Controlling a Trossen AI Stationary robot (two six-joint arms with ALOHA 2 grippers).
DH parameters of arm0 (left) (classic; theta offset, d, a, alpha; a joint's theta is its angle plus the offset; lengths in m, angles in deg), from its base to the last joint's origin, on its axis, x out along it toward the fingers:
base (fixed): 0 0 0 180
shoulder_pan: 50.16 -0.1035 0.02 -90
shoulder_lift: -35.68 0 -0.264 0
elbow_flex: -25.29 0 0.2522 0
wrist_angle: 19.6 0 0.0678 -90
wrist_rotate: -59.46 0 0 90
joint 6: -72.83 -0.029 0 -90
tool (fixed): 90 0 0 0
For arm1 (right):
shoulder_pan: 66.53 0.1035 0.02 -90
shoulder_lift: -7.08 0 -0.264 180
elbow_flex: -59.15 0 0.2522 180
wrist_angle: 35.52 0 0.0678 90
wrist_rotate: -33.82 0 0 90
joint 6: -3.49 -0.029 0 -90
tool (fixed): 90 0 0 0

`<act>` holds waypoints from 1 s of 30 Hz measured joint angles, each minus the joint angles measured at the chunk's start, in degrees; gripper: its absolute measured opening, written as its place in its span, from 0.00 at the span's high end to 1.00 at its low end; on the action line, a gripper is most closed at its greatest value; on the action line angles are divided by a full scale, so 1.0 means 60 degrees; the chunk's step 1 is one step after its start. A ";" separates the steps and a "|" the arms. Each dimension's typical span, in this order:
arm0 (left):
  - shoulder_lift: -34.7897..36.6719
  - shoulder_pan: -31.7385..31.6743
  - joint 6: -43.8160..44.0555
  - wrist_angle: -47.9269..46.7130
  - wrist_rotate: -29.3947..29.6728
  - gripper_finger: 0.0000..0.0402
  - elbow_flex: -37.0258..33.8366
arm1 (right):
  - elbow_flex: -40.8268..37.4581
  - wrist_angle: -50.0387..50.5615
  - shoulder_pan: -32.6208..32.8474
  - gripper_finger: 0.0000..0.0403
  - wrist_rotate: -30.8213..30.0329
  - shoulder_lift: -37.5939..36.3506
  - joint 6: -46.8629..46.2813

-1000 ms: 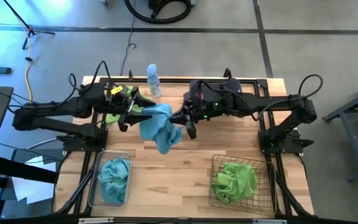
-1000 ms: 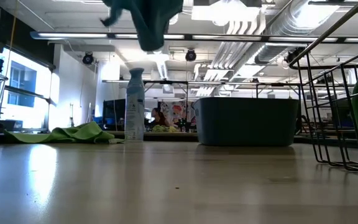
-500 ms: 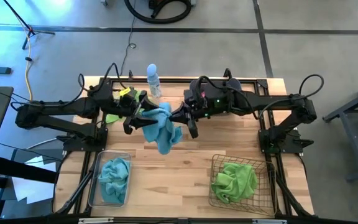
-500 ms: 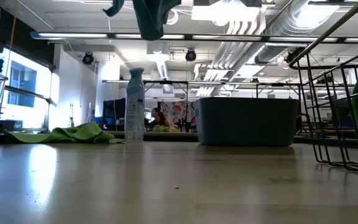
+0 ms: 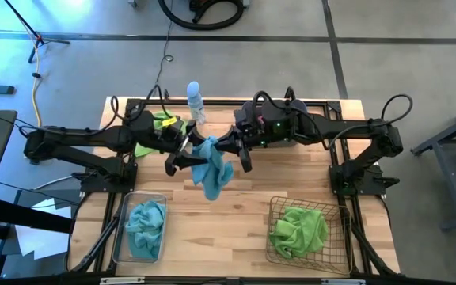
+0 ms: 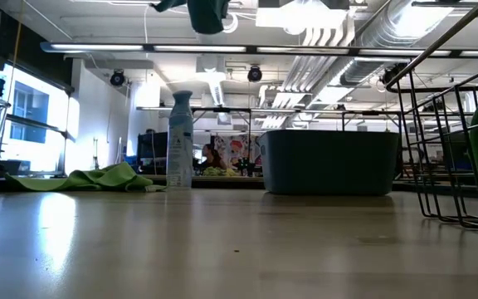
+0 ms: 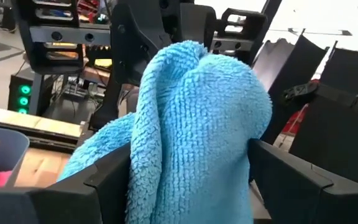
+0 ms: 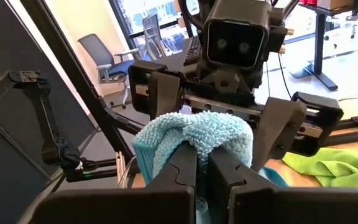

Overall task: Sort microfiber towel by color & place in baskets
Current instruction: Put the blue microfiber towel into the transparent bin

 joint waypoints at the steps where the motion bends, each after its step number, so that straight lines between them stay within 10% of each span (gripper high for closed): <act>1: -0.0043 0.0000 -0.0082 0.0044 -0.0004 0.31 -0.0002 | -0.0002 0.0001 0.0000 1.00 0.0000 0.0000 0.0000; 21: -0.0654 0.0000 -0.0517 0.0699 -0.0165 0.35 -0.0002 | -0.0010 -0.0143 0.0000 1.00 -0.0007 0.0000 0.0000; 30: -0.0654 -0.0015 -0.1177 0.0684 -0.0113 0.84 0.0000 | -0.0010 -0.0154 0.0000 1.00 -0.0007 0.0000 0.0002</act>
